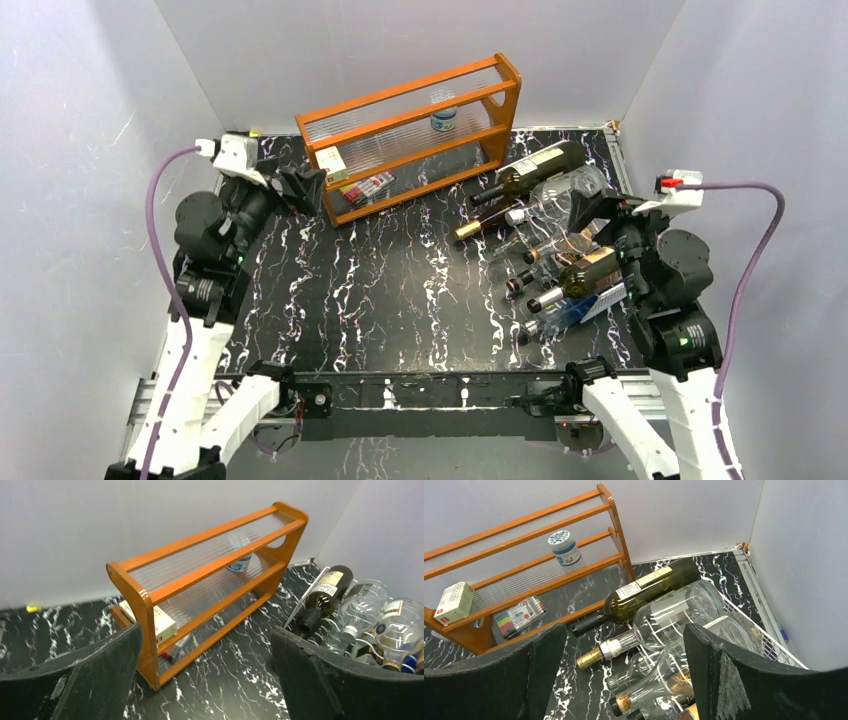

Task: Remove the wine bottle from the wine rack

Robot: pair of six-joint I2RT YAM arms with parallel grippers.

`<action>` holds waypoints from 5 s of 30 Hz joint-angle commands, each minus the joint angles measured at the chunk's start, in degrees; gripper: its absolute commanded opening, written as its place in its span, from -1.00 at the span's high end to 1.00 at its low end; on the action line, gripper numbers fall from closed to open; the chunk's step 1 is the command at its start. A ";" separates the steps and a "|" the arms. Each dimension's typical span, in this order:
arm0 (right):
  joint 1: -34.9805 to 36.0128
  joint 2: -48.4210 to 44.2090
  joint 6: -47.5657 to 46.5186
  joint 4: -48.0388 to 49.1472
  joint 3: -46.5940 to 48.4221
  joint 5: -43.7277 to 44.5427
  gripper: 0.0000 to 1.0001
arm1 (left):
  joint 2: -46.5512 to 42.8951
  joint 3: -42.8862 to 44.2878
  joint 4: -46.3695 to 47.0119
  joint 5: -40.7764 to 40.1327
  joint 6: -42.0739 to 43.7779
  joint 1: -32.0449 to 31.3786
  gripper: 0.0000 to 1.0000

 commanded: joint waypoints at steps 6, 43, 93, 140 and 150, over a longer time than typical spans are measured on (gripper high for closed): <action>2.22 9.29 4.35 -7.90 13.73 9.15 -0.96 | 11.56 9.67 -9.26 8.71 -13.44 5.79 -0.97; 3.85 15.07 5.32 -12.10 19.38 -9.42 -0.96 | 38.70 11.85 -3.83 -3.15 -27.87 -43.55 -0.96; 3.85 11.37 3.87 -9.94 17.59 -5.12 -0.96 | 74.58 31.59 13.66 17.89 -41.20 -53.09 -0.01; 3.84 9.96 4.42 -9.70 16.75 -4.65 -0.96 | 63.44 29.84 12.55 15.76 -40.14 -54.19 1.00; 3.85 10.04 4.53 -9.15 16.87 -4.69 -0.96 | 61.47 29.32 15.16 17.35 -43.56 -54.06 1.00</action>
